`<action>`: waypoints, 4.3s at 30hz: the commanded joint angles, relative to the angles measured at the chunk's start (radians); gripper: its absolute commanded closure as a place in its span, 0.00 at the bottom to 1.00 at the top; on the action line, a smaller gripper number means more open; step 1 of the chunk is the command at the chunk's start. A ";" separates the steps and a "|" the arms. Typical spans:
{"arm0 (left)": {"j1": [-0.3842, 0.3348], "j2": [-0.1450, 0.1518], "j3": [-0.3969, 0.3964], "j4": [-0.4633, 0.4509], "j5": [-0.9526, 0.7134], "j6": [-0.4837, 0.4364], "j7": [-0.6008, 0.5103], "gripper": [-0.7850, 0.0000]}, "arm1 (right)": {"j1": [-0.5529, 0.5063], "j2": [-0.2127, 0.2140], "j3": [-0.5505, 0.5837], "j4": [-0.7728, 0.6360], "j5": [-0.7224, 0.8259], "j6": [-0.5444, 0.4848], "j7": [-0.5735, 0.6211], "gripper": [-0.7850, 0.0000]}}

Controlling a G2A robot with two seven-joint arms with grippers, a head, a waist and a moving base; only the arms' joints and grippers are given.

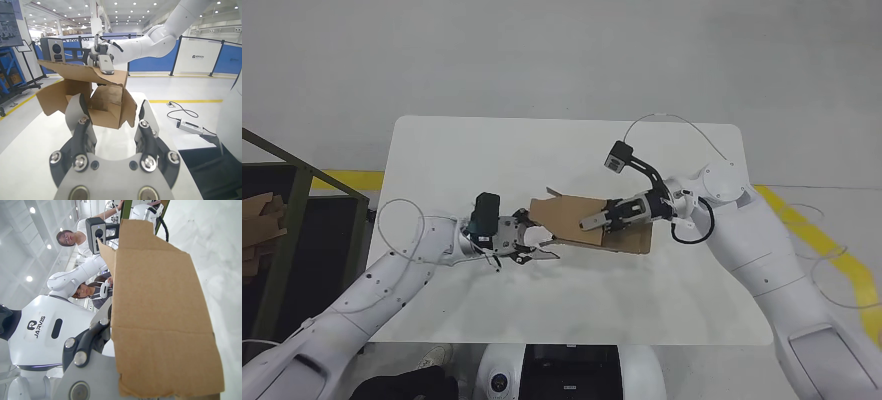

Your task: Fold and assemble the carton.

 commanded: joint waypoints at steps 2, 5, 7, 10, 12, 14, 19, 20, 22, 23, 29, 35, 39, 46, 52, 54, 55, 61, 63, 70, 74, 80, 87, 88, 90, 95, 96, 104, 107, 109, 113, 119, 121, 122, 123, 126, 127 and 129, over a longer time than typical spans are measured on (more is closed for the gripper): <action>0.003 0.004 -0.003 0.000 -0.042 -0.015 -0.015 0.44 | 0.000 0.000 0.001 -0.005 -0.002 0.002 0.001 1.00; 0.002 0.008 -0.003 -0.003 -0.066 -0.029 -0.029 0.51 | 0.000 -0.001 0.001 -0.009 -0.003 0.004 0.003 1.00; 0.001 0.009 -0.002 -0.005 -0.079 -0.035 -0.035 0.55 | 0.000 -0.001 0.001 -0.010 -0.003 0.006 0.005 1.00; -0.003 0.009 0.000 -0.008 -0.101 -0.046 -0.046 0.56 | 0.001 -0.001 0.002 -0.012 -0.005 0.005 0.006 1.00; -0.006 0.009 0.003 -0.011 -0.107 -0.050 -0.050 0.56 | 0.001 -0.001 0.002 -0.013 -0.006 0.007 0.008 1.00; -0.009 0.009 0.005 -0.012 -0.113 -0.053 -0.053 0.56 | 0.001 -0.001 0.003 -0.014 -0.007 0.008 0.008 1.00; -0.014 0.009 0.010 -0.028 -0.133 -0.064 -0.064 0.55 | -0.001 -0.001 0.004 -0.016 -0.007 0.011 0.011 1.00; -0.015 0.010 0.010 -0.031 -0.134 -0.066 -0.066 0.55 | -0.002 -0.001 0.003 -0.017 -0.005 0.011 0.012 1.00; -0.016 0.010 0.011 -0.035 -0.137 -0.069 -0.069 0.55 | -0.002 -0.002 0.002 -0.018 -0.005 0.011 0.012 1.00; -0.017 0.011 0.012 -0.037 -0.136 -0.070 -0.070 0.56 | -0.002 -0.003 0.001 -0.018 -0.005 0.011 0.012 1.00; -0.020 0.009 0.021 -0.035 -0.143 -0.069 -0.069 0.60 | 0.001 -0.005 -0.003 -0.017 -0.003 0.010 0.015 1.00; -0.021 0.009 0.021 -0.026 -0.139 -0.061 -0.061 0.58 | -0.001 -0.004 0.005 -0.016 0.000 0.006 0.020 1.00; -0.008 0.019 -0.001 -0.042 -0.124 -0.043 -0.043 0.00 | -0.004 -0.003 0.010 -0.014 0.000 0.006 0.019 1.00; 0.044 0.047 -0.059 -0.044 -0.091 -0.008 -0.008 0.00 | -0.008 0.001 0.023 -0.017 -0.003 0.009 0.019 1.00; 0.089 0.062 -0.081 -0.033 -0.092 -0.002 -0.002 0.00 | -0.012 0.003 0.032 -0.026 -0.004 0.012 0.019 1.00; 0.100 0.063 -0.082 -0.034 -0.088 0.005 0.005 0.00 | -0.013 0.004 0.033 -0.029 -0.005 0.014 0.019 1.00; 0.102 0.063 -0.082 -0.033 -0.086 0.004 0.004 0.00 | -0.013 0.004 0.033 -0.030 -0.005 0.015 0.018 1.00; 0.085 0.055 -0.056 -0.042 -0.080 -0.025 -0.025 0.00 | -0.013 0.004 0.033 -0.038 -0.006 0.015 0.016 1.00; 0.069 0.051 -0.045 -0.046 -0.088 -0.035 -0.035 0.00 | -0.013 0.003 0.033 -0.039 -0.006 0.016 0.017 1.00; 0.033 0.039 -0.009 -0.065 -0.089 -0.036 -0.036 0.00 | -0.016 0.002 0.027 -0.039 -0.008 0.018 0.015 1.00; 0.018 0.035 0.007 -0.064 -0.087 -0.036 -0.036 0.00 | -0.014 0.000 0.023 -0.040 -0.005 0.017 0.015 1.00; -0.008 0.026 0.031 -0.047 -0.106 -0.037 -0.037 0.00 | -0.011 -0.001 0.021 -0.037 -0.006 0.014 0.017 1.00; -0.027 0.016 0.057 -0.027 -0.155 -0.046 -0.046 0.09 | -0.010 -0.002 0.022 -0.037 -0.004 0.011 0.021 1.00; -0.030 0.015 0.059 -0.025 -0.161 -0.049 -0.049 0.13 | -0.010 -0.002 0.022 -0.037 -0.004 0.012 0.022 1.00; -0.033 0.013 0.065 -0.022 -0.172 -0.055 -0.055 0.15 | -0.011 -0.002 0.023 -0.039 -0.002 0.011 0.022 1.00; -0.039 0.009 0.072 -0.022 -0.181 -0.067 -0.067 0.16 | -0.011 -0.002 0.025 -0.041 0.000 0.010 0.023 1.00; -0.039 0.009 0.072 -0.021 -0.181 -0.067 -0.067 0.17 | -0.011 -0.001 0.026 -0.042 0.000 0.009 0.023 1.00; -0.034 0.008 0.072 -0.013 -0.185 -0.072 -0.072 0.20 | -0.015 0.000 0.031 -0.048 0.002 0.008 0.024 1.00; -0.031 0.009 0.068 -0.008 -0.195 -0.073 -0.073 0.22 | -0.017 0.000 0.032 -0.051 0.002 0.007 0.024 1.00; -0.029 0.009 0.065 -0.007 -0.203 -0.077 -0.077 0.25 | -0.018 0.000 0.033 -0.052 0.002 0.007 0.025 1.00; -0.021 0.012 0.060 -0.008 -0.217 -0.083 -0.083 0.37 | -0.017 0.000 0.033 -0.056 0.003 0.010 0.025 1.00; -0.016 0.016 0.062 -0.010 -0.233 -0.083 -0.083 0.43 | -0.017 0.000 0.033 -0.058 0.003 0.009 0.026 1.00; -0.016 0.017 0.062 -0.011 -0.240 -0.083 -0.083 0.44 | -0.016 0.000 0.034 -0.059 0.003 0.010 0.026 1.00; -0.016 0.018 0.063 -0.012 -0.245 -0.083 -0.083 0.45 | -0.016 0.000 0.034 -0.059 0.002 0.009 0.026 1.00; -0.015 0.018 0.064 -0.013 -0.252 -0.083 -0.083 0.46 | -0.017 0.000 0.035 -0.060 0.002 0.009 0.027 1.00; -0.016 0.021 0.069 -0.014 -0.268 -0.083 -0.083 0.51 | -0.018 0.001 0.037 -0.062 0.000 0.011 0.026 1.00; -0.017 0.022 0.071 -0.014 -0.275 -0.083 -0.083 0.52 | -0.019 0.002 0.038 -0.063 -0.001 0.012 0.026 1.00; -0.019 0.024 0.075 -0.014 -0.285 -0.083 -0.083 0.53 | -0.021 0.002 0.039 -0.065 0.001 0.011 0.026 1.00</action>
